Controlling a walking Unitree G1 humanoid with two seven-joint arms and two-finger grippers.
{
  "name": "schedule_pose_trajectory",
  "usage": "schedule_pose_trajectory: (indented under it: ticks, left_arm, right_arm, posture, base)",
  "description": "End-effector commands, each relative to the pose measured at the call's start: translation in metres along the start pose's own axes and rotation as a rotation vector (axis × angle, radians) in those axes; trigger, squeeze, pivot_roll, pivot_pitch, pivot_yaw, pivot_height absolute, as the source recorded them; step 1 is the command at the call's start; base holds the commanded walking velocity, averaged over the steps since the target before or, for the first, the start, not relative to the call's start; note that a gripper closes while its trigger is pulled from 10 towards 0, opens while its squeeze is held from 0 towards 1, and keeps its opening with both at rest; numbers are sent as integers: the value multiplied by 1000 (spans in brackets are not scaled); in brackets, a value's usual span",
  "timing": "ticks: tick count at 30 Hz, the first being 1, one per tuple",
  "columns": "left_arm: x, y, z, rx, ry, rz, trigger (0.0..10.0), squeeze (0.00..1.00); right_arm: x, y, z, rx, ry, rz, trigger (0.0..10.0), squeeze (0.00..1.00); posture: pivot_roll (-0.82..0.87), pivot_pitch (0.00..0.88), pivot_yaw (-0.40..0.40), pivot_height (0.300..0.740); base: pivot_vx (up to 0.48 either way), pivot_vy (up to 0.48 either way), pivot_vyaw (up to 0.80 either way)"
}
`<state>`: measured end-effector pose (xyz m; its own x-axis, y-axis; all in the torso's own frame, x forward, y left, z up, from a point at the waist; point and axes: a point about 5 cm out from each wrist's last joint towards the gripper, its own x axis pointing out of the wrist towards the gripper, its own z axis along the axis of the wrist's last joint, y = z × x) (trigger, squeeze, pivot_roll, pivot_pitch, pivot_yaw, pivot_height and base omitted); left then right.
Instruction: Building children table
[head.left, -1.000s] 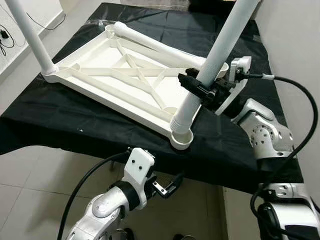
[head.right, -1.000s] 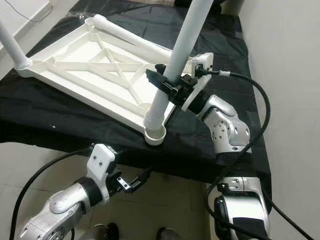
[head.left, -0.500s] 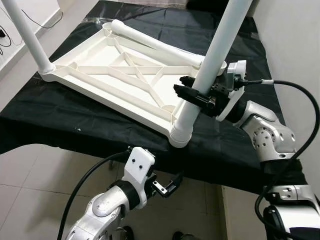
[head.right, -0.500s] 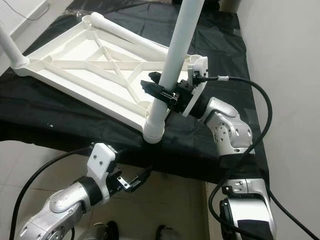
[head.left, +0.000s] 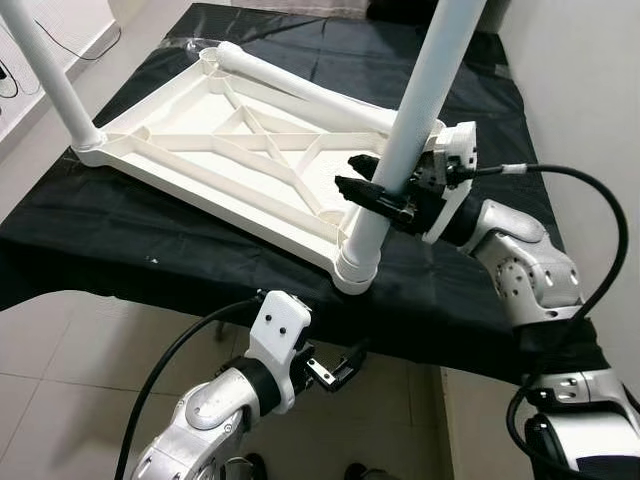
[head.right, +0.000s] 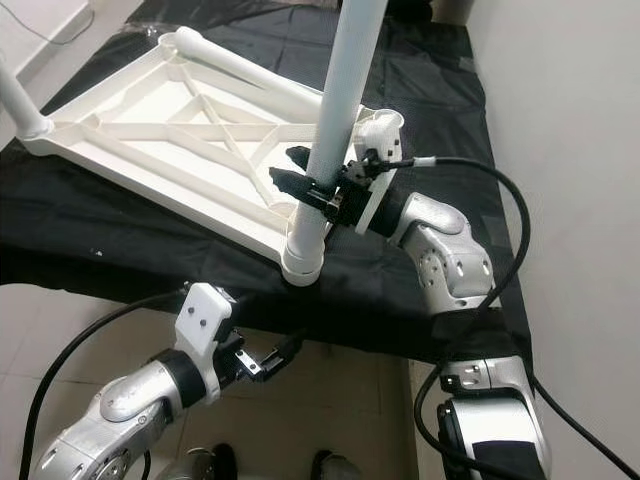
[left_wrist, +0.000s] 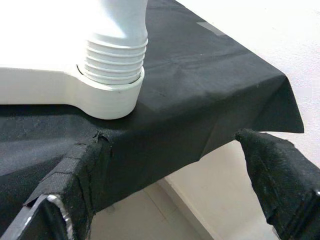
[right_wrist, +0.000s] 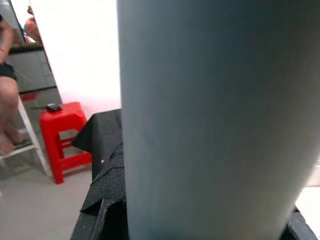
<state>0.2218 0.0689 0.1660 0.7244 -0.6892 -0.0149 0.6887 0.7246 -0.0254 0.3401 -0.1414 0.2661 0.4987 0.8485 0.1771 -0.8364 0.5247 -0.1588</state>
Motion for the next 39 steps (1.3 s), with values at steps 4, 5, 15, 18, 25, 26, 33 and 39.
schedule_pose_trajectory:
  ticks: [4, 5, 15, 18, 25, 26, 33, 39]
  left_arm:
    - [0, -2, -5, -8, 24, -9, 10000, 0]
    - [0, -2, -5, -8, 24, -9, 10000, 0]
    - [0, -2, -5, -10, 25, -7, 10000, 0]
    - [0, -2, -4, -9, 24, -5, 10000, 0]
    - [1, -1, -4, -8, 20, 0, 10000, 0]
    - [1, -1, -4, -8, 20, 1, 10000, 0]
    - [2, 0, -2, -4, 11, 8, 10000, 0]
    - [2, 1, -2, -8, 6, 21, 10000, 0]
  right_arm:
    - [-11, -2, -39, 14, 198, -142, 10000, 0]
    - [-11, -2, -39, 14, 198, -142, 10000, 0]
    - [-10, -8, -60, 60, 245, -296, 10000, 0]
    - [-6, -8, -61, 61, 260, -301, 10000, 0]
    - [-9, -19, -63, 71, 281, -453, 10000, 0]
    - [-11, -22, -63, 75, 285, -498, 10000, 0]
    - [-36, -49, -66, 84, 284, -1012, 10000, 0]
    - [-34, -43, -63, 66, 208, -1222, 10000, 0]
  posture:
    - [91, 276, -69, 740]
    - [91, 276, -69, 740]
    - [90, 282, -69, 740]
    - [89, 288, -72, 740]
    - [89, 290, -72, 740]
    - [88, 291, -71, 740]
    - [87, 286, -72, 740]
    - [90, 257, -71, 740]
  base:
    - [0, 0, 0]
    - [0, 0, 0]
    - [0, 0, 0]
    - [0, 0, 0]
    - [0, 0, 0]
    - [0, 0, 0]
    - [0, 0, 0]
    - [0, 0, 0]
